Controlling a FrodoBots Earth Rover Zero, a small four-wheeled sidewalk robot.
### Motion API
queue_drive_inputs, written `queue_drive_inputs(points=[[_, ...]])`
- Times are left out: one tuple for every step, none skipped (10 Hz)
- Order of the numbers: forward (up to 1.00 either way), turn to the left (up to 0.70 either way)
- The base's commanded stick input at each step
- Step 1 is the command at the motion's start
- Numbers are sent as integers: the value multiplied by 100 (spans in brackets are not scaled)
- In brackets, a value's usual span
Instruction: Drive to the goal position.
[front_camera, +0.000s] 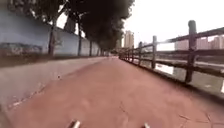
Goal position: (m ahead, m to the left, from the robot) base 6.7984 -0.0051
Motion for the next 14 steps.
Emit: queue_drive_inputs(points=[[70, 0], [70, 0], [70, 0], [70, 0], [70, 0], [70, 0], [70, 0], [70, 0], [70, 0], [70, 0], [70, 0], [70, 1], [70, 1], [70, 1]])
